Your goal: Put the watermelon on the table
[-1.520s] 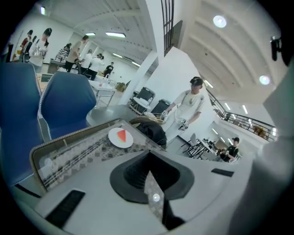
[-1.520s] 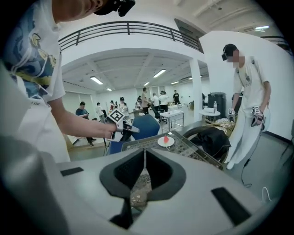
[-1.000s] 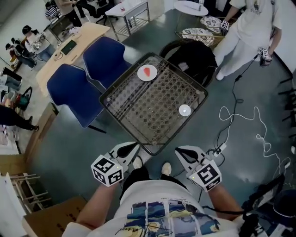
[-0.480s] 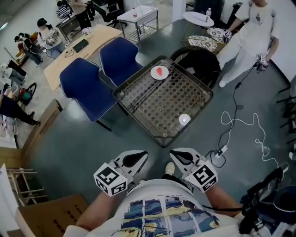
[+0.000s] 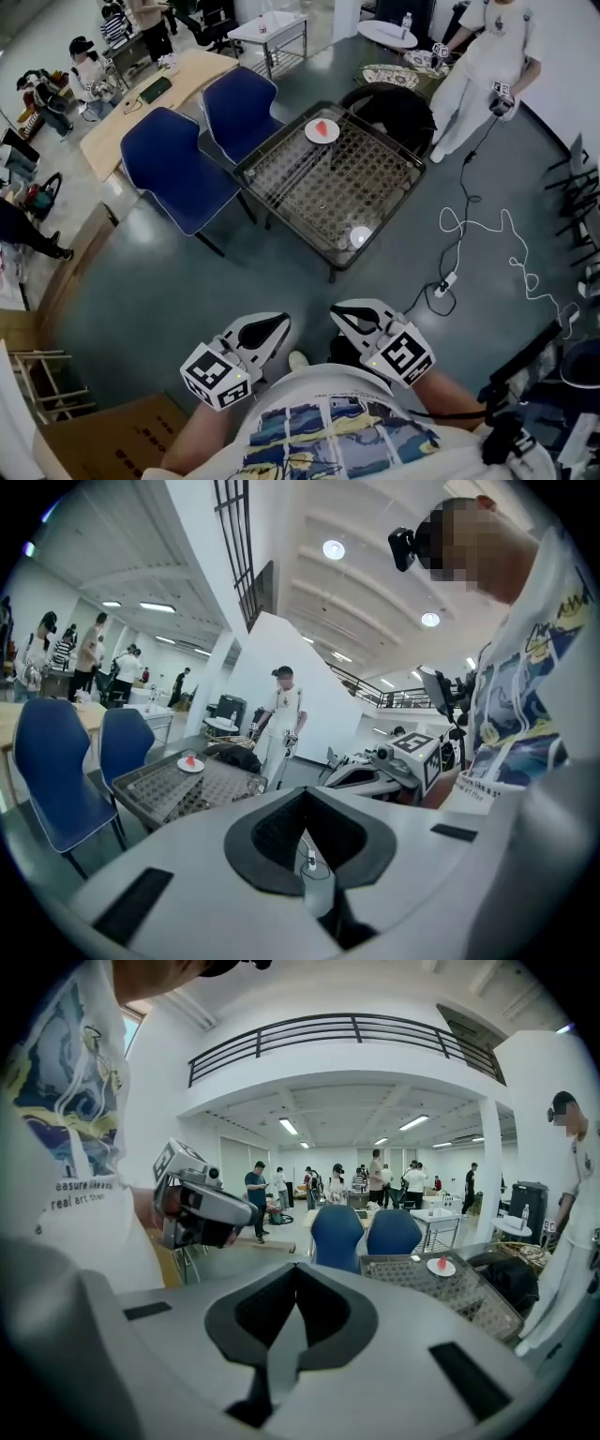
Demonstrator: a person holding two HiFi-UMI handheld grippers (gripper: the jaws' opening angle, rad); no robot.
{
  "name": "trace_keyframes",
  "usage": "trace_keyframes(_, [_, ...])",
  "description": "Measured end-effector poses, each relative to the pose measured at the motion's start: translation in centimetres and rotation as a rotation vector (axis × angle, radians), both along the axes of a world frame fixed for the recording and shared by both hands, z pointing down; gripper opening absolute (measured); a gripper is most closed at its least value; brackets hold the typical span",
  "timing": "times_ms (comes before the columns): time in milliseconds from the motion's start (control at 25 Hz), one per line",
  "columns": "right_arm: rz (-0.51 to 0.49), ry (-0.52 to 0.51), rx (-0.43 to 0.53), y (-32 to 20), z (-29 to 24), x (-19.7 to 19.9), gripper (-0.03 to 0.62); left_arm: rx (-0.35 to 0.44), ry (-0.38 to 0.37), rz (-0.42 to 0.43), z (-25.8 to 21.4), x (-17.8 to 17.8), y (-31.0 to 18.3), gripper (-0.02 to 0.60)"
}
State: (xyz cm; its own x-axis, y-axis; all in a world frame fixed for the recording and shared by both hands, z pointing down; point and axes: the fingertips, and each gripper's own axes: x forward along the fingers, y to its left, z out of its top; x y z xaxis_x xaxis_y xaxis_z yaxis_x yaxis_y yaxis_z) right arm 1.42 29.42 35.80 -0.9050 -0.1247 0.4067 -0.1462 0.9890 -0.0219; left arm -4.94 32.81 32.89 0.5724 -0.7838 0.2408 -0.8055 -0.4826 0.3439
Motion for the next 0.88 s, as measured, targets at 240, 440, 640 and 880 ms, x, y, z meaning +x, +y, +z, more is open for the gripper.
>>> trace_keyframes(240, [0.0, -0.04, 0.023, 4.6, 0.0, -0.9, 0.011, 0.035, 0.005, 0.013, -1.0, -0.2, 4.6, 0.009])
trace_keyframes(440, [-0.021, -0.046, 0.052, 6.9, -0.8, -1.4, 0.011, 0.035, 0.012, 0.0, -0.8, -0.3, 6.8, 0.009])
trace_keyframes(640, [-0.033, -0.055, 0.064, 7.9, -1.4, -1.1, 0.011, 0.025, 0.017, 0.006, -0.7, 0.5, 7.7, 0.009])
trace_keyframes(880, [-0.036, -0.059, 0.071, 8.4, -1.5, -0.9, 0.011, 0.023, 0.009, 0.019, -0.3, 1.2, 7.6, 0.009])
